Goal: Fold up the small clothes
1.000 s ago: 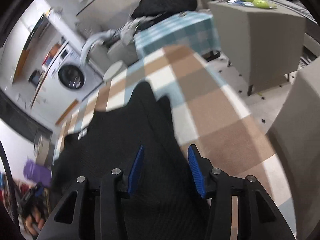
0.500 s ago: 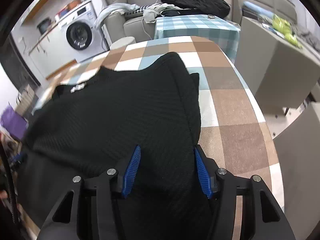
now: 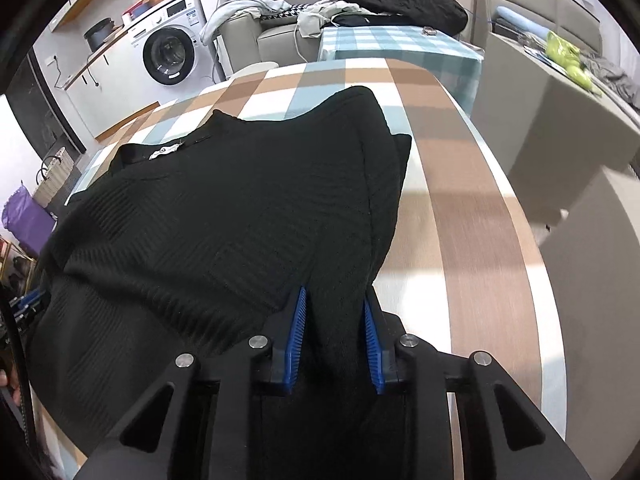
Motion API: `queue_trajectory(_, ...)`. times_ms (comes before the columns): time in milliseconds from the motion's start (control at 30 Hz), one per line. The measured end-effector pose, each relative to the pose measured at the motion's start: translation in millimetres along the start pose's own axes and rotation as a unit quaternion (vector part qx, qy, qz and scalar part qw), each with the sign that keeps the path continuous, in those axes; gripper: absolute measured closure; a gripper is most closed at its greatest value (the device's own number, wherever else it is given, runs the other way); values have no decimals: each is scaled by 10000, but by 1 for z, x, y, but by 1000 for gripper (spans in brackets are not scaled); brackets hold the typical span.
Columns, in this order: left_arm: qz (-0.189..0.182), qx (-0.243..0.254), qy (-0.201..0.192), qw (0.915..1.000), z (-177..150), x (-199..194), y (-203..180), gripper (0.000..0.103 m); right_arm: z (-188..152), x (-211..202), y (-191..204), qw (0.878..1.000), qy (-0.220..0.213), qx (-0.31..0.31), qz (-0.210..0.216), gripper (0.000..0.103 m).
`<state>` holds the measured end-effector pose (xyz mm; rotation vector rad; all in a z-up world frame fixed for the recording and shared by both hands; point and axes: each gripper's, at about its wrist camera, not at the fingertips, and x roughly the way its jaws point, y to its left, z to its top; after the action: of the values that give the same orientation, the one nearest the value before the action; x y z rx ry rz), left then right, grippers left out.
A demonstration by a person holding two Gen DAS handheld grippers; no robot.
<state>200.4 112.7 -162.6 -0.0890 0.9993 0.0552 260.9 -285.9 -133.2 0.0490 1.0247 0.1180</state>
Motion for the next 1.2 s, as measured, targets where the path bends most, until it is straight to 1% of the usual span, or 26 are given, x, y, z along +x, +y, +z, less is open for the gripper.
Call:
queue_trajectory(100,-75,-66,49,9999,-19,-13,1,73,-21,-14,-4,9999,59,93,91,76)
queue_trajectory(233,-182,-115,64,9997,-32,-23,4,73,-43,-28,-8,9995,155,198,191,76)
queue_trajectory(267,-226,-151,52,9996,-33,-24,5,71,-46,-31,-10,9994,167,225,213,74)
queue_trajectory(300,-286,-210,69,9993,-33,-24,7,70,-46,-32,-11,9991,172,271,259,68)
queue_trajectory(333,-351,-284,78,9989,-32,-25,9,69,-45,-34,-14,9989,175,330,299,58)
queue_trajectory(400,-621,-484,51,9969,-25,-31,17,68,-39,-40,-19,9983,37,478,332,56)
queue_trajectory(433,-713,-511,-28,9961,-21,-36,19,65,-34,-45,-21,9980,-109,509,348,56)
queue_trajectory(467,-750,-516,-110,9958,-19,-41,21,58,-29,-50,-22,9979,-251,500,338,56)
queue_trajectory(500,-746,-512,-210,9957,-15,-47,22,52,-22,-55,-21,9978,-388,457,291,53)
queue_trajectory(533,-700,-512,-338,9957,-10,-53,25,42,-16,-56,-21,9977,-468,425,260,51)
queue_trajectory(567,-675,-521,-450,9953,-5,-57,29,39,-8,-57,-21,9974,-546,405,235,51)
queue_trajectory(600,-670,-531,-514,9950,-1,-60,31,38,-1,-55,-22,9969,-632,426,215,51)
queue_trajectory(667,-582,-596,-605,9947,12,-63,38,31,13,-48,-22,9961,-699,460,272,51)
queue_trajectory(733,-444,-702,-690,9942,24,-62,46,30,27,-35,-20,9959,-750,433,265,51)
queue_trajectory(767,-356,-763,-678,9941,29,-58,50,30,31,-30,-19,9961,-749,401,234,51)
queue_trajectory(833,-336,-853,-625,9938,39,-48,59,30,37,-15,-15,9971,-678,287,187,51)
queue_trajectory(867,-265,-930,-548,9938,43,-43,64,30,38,-10,-14,9976,-638,211,148,52)
queue_trajectory(900,-237,-968,-502,9938,47,-36,67,30,40,-5,-12,9981,-603,137,52,57)
queue_trajectory(933,-207,-997,-457,9938,50,-30,69,30,40,0,-10,9983,-572,54,-57,67)
queue_trajectory(967,-172,-1010,-426,9938,53,-25,72,30,41,3,-8,9983,-563,-6,-168,71)
queue_trajectory(1000,-151,-1007,-404,9940,55,-21,73,30,41,4,-6,9978,-593,-73,-287,72)
queue_trajectory(1100,-104,-996,-390,9942,60,-9,73,30,40,8,-11,9981,-466,-104,-385,72)
queue_trajectory(1167,-49,-972,-340,9947,62,-1,71,30,40,8,-15,9982,-486,-57,-347,66)
queue_trajectory(1200,-40,-961,-316,9949,64,4,70,30,39,6,-17,9981,-508,14,-360,58)
